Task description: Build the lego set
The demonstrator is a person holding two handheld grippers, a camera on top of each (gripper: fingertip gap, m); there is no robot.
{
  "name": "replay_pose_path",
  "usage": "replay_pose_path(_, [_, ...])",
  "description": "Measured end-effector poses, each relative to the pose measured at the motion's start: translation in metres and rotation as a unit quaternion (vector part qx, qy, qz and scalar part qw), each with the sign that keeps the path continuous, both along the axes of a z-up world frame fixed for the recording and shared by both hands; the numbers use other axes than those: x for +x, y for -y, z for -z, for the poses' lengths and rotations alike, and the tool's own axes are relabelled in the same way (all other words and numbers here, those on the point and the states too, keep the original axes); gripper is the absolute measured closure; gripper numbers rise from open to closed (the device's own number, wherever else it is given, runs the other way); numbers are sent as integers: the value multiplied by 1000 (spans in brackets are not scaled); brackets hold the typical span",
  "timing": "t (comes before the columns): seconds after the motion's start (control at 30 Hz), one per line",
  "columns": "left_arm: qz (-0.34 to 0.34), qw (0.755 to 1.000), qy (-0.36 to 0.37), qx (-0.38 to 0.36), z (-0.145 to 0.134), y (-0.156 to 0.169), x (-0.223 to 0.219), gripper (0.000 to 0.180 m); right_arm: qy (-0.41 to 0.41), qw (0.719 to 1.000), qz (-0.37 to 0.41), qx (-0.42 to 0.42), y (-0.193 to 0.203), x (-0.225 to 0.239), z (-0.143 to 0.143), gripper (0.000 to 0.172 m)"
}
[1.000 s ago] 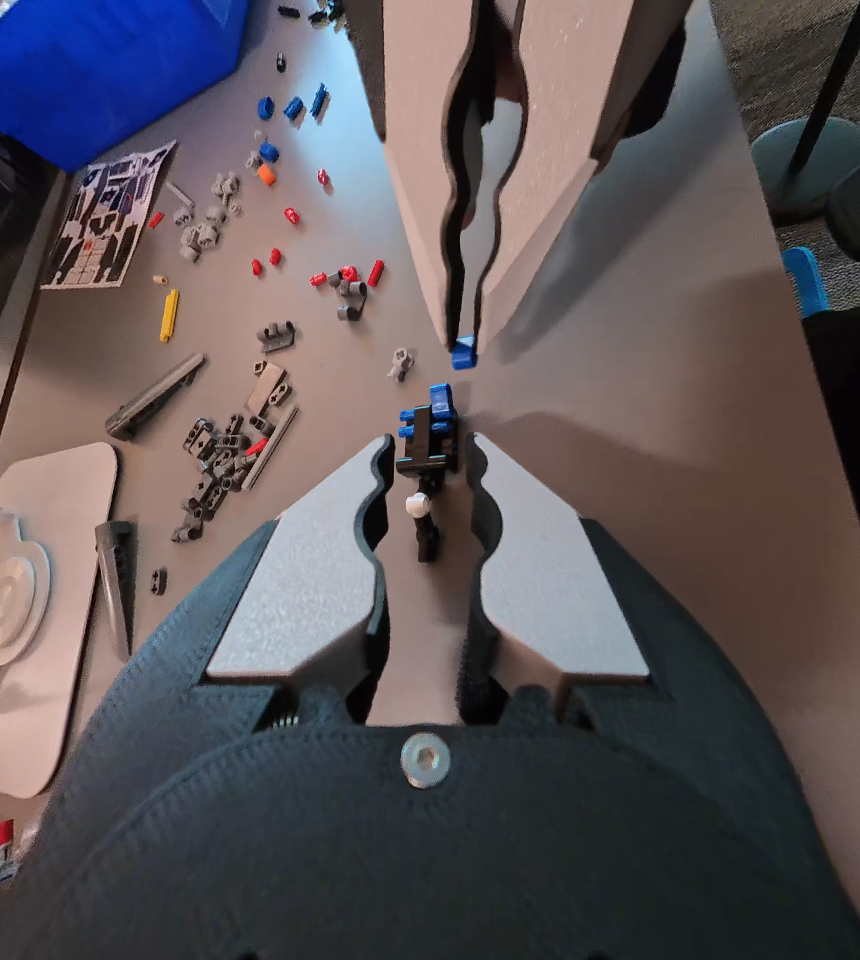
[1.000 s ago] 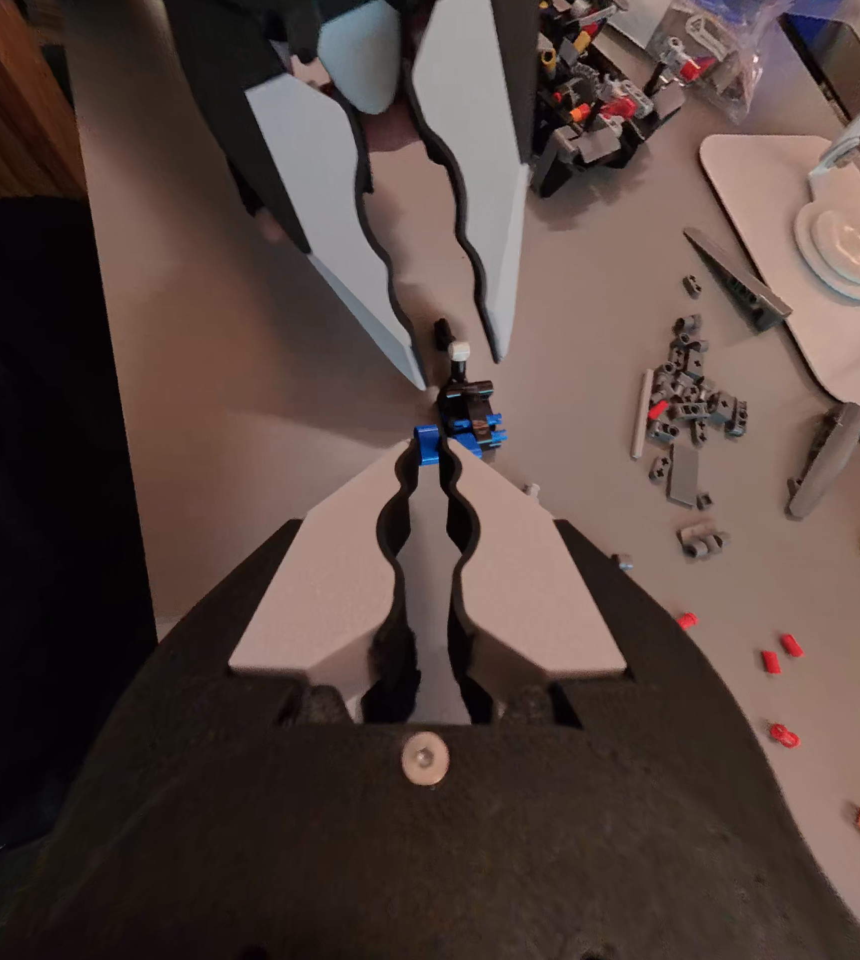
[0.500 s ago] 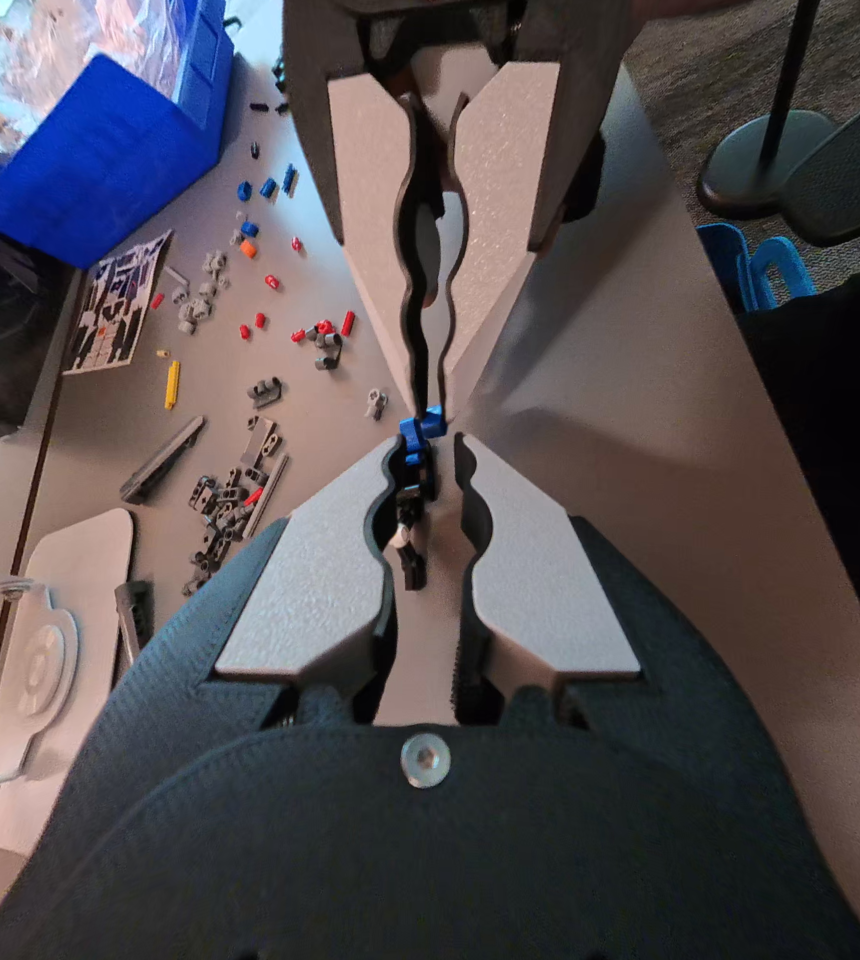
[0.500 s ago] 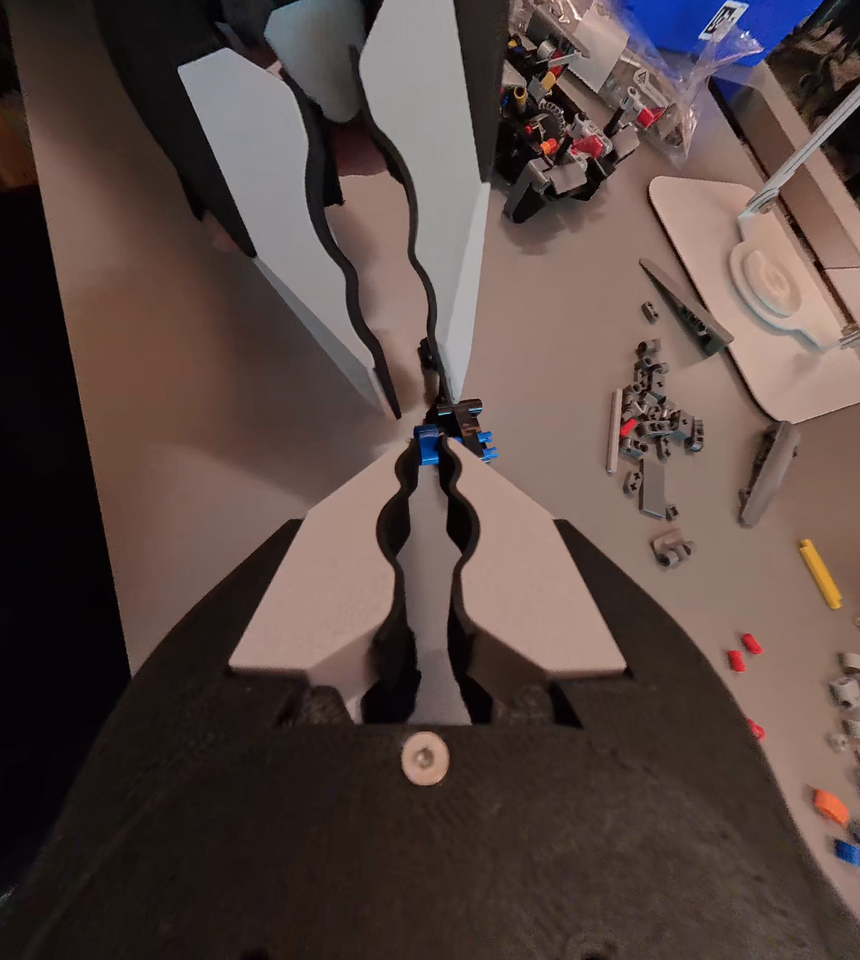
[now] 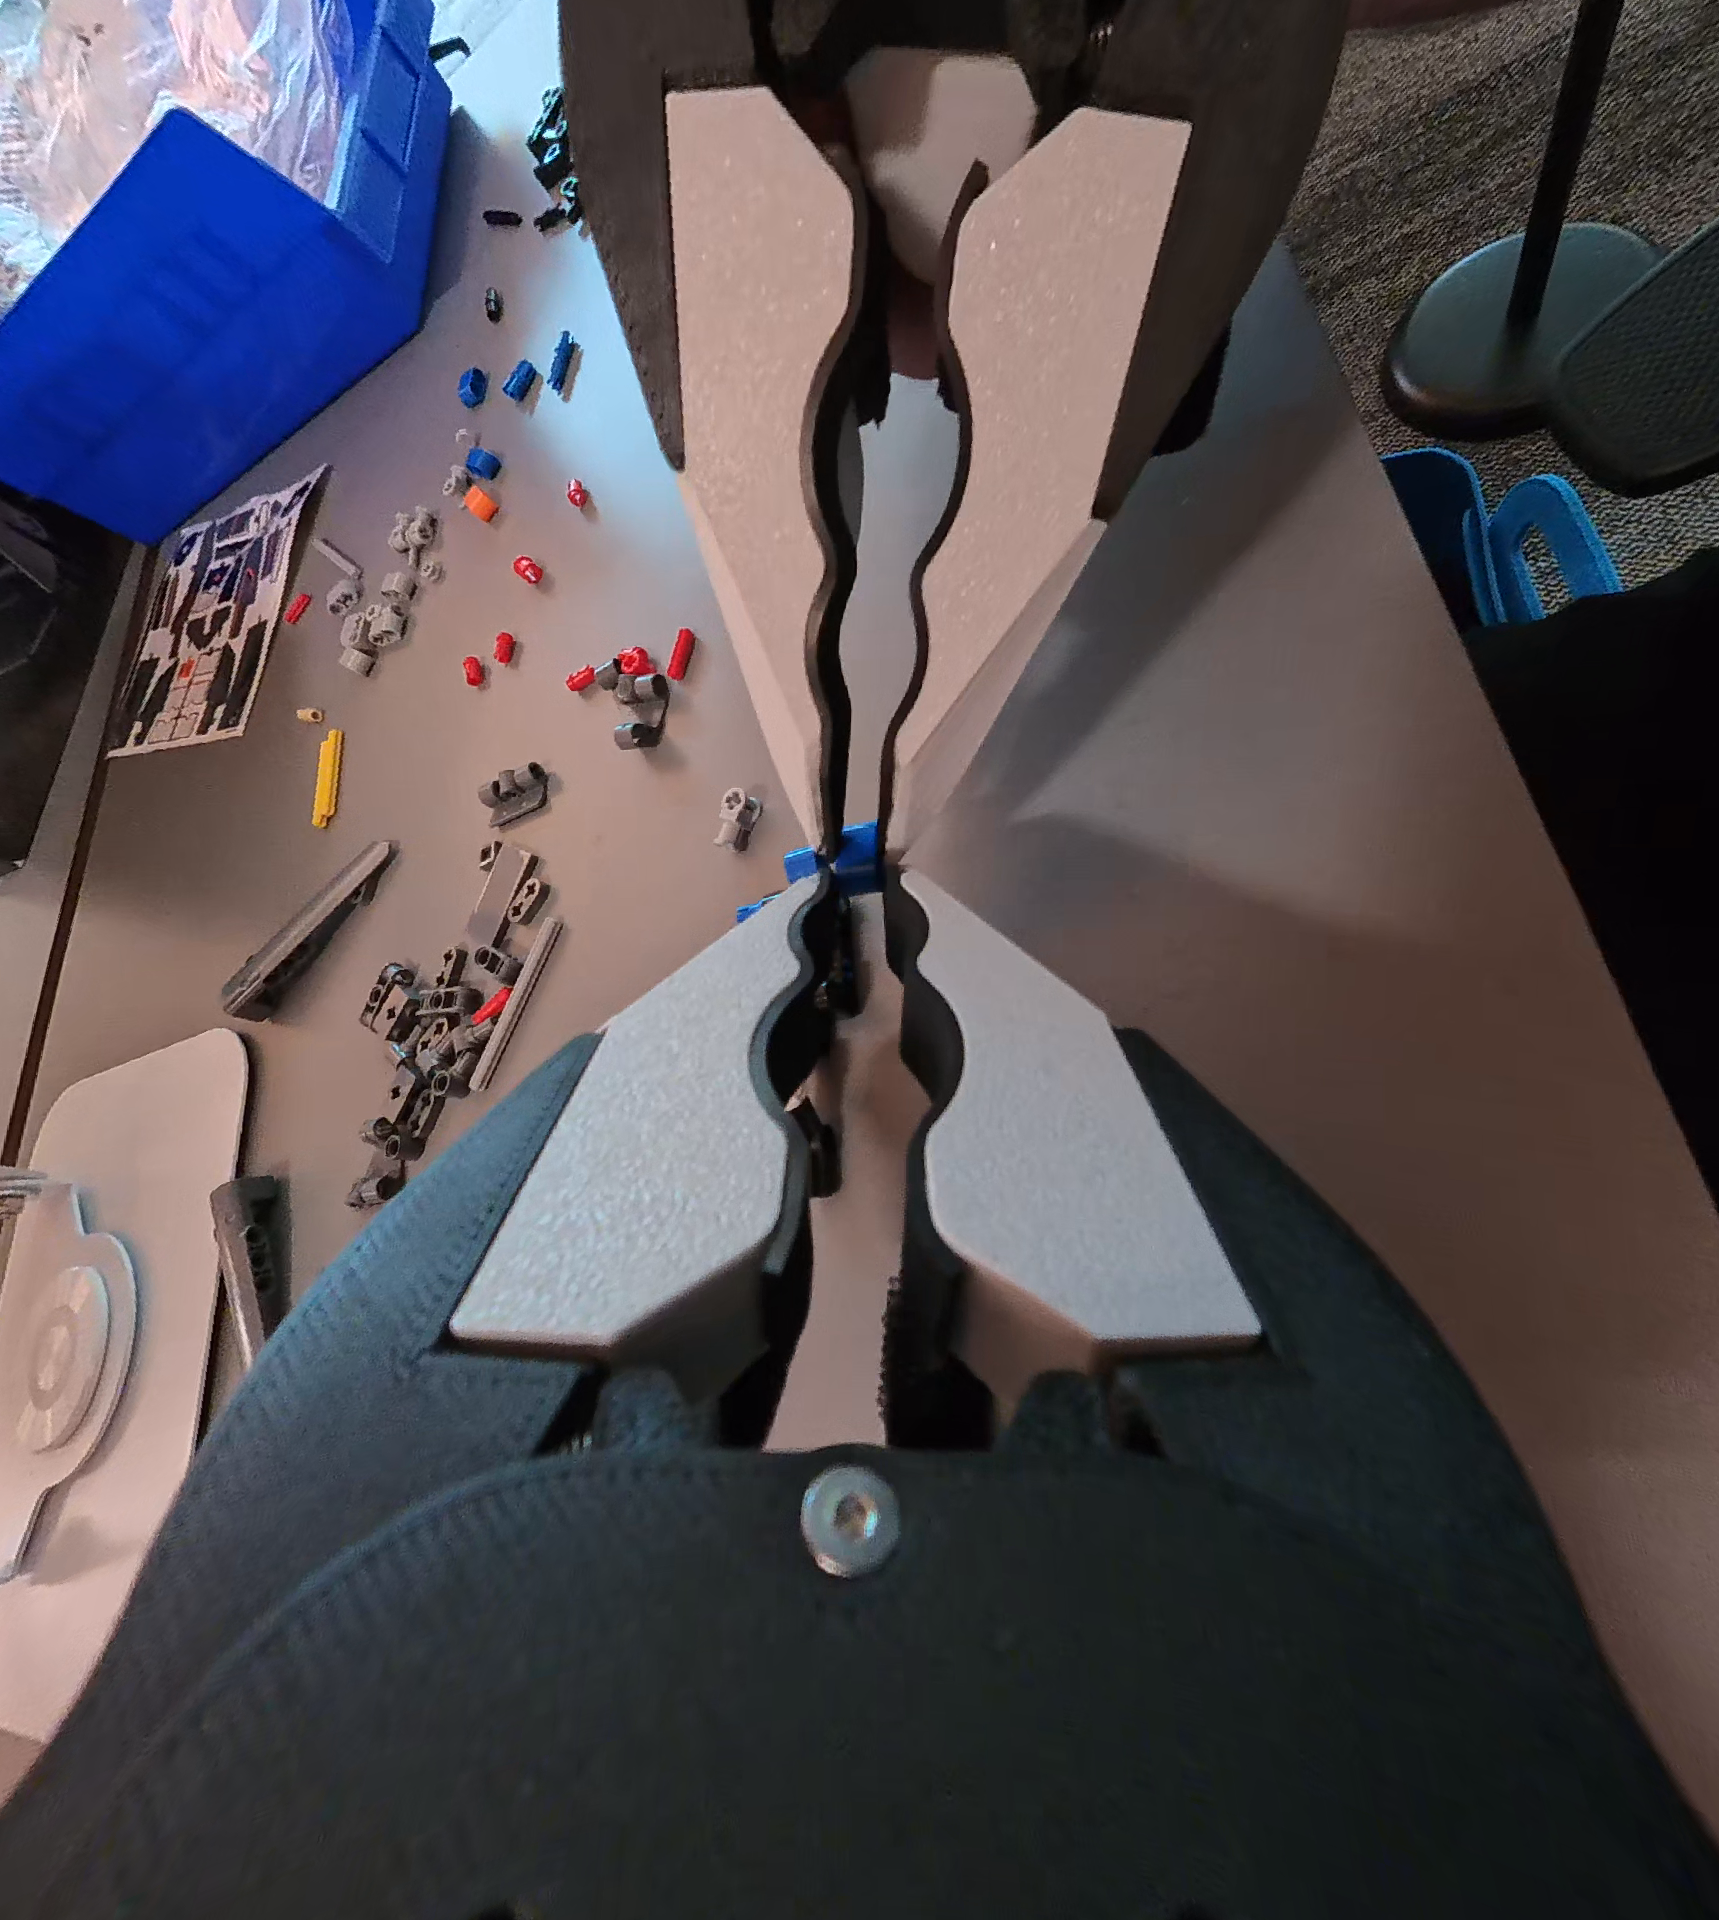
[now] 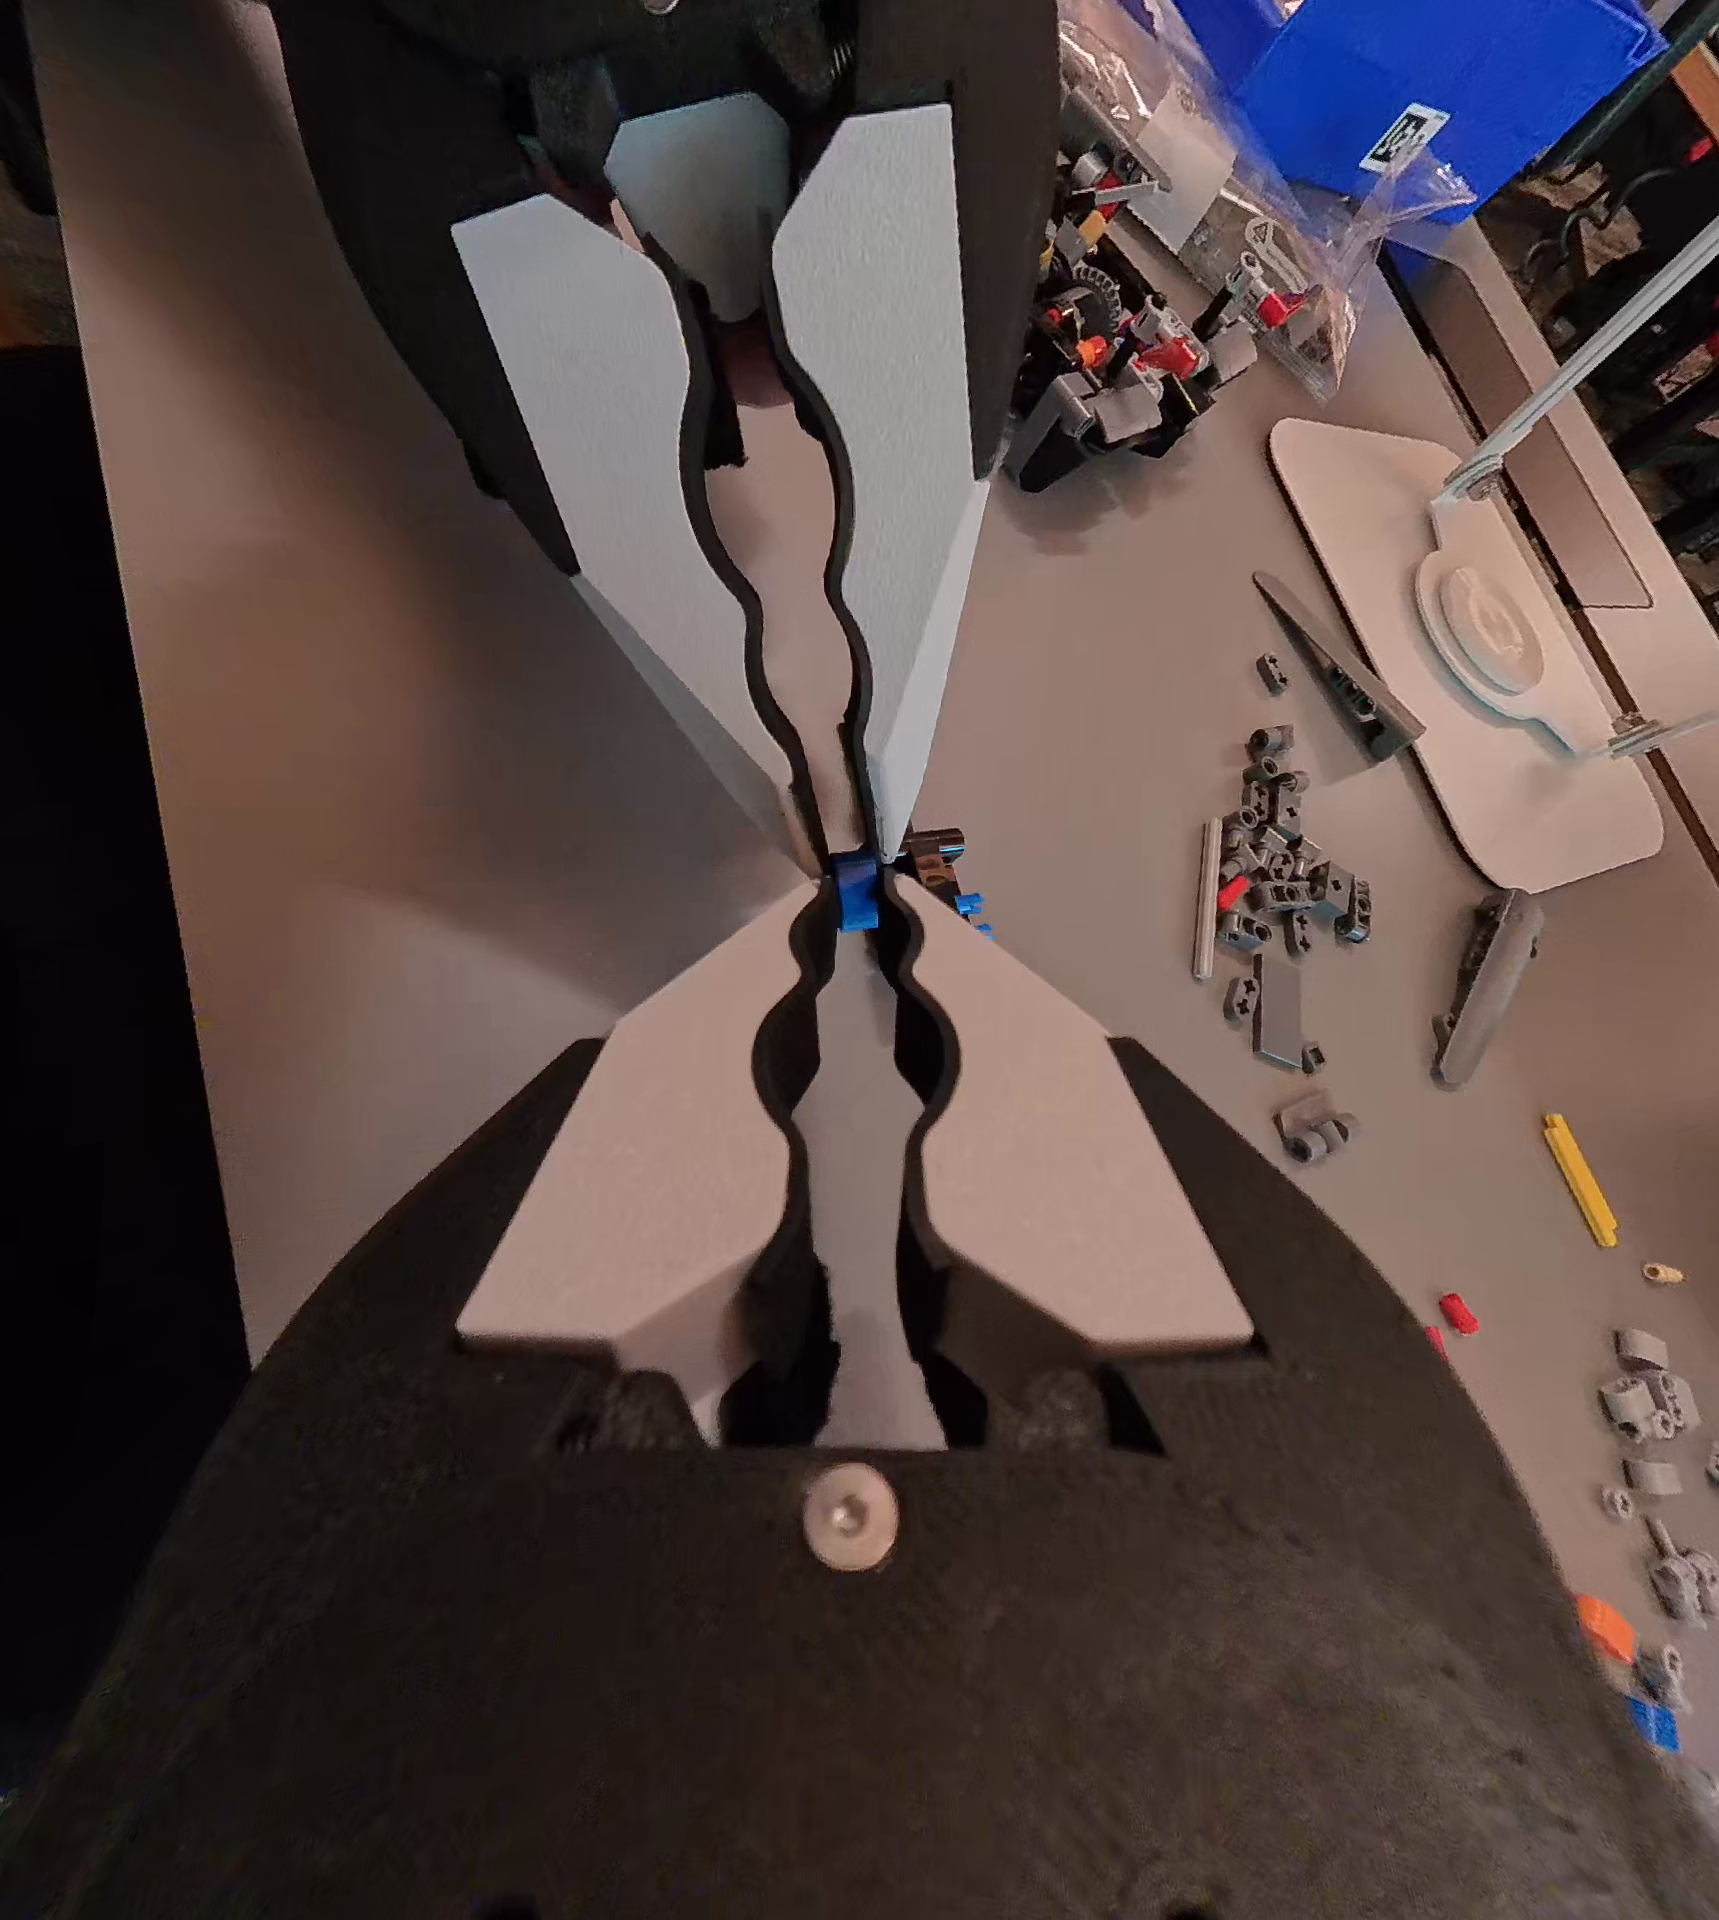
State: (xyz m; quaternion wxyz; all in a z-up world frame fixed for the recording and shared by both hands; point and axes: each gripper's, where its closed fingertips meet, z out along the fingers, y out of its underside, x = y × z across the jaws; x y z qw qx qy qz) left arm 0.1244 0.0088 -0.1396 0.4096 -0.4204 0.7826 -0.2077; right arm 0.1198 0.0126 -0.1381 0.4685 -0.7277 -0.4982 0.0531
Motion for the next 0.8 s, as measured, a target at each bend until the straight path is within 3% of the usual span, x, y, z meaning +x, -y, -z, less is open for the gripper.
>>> replay_pose_path(0.07, [-2, 1000, -4, 8, 1, -1, 0, 175, 1, 1000, 1, -1, -1, 2, 0, 161])
replay_pose_path(0.23, [-11, 999, -28, 29, 7, -8, -2, 175, 9, 1000, -4, -28, -9, 15, 3, 129])
replay_pose_path(0.33, [-11, 998, -48, 32, 10, -9, -3, 175, 31, 998, -20, -43, -19, 19, 11, 122])
replay_pose_path(0.8, [-32, 983, -148, 101, 16, -15, -5, 175, 68, 989, -91, -96, -29, 10, 28, 133])
